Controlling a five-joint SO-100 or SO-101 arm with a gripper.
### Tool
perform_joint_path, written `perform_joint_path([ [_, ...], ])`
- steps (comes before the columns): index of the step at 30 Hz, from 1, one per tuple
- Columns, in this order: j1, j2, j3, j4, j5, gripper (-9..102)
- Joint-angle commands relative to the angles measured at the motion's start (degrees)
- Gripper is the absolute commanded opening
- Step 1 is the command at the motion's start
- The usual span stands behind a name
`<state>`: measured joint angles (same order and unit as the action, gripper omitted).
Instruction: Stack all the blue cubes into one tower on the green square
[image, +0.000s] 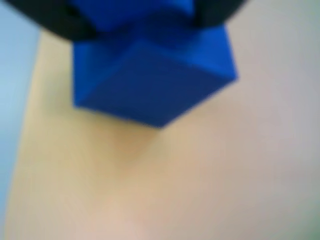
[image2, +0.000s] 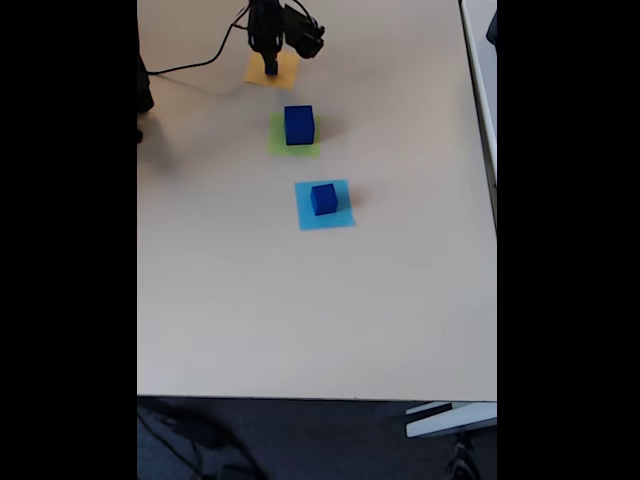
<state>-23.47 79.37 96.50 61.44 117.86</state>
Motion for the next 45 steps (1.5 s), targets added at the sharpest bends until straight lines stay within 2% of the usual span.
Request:
perform_joint_path([
  [1,0.35,1.76,-3.6,1.14,-0.44,9],
  [29,1.14,1.93,-4.83,2.46,-1.05,8],
  [45,2.72,4.22,-3.78,0.88,-1.93,14],
])
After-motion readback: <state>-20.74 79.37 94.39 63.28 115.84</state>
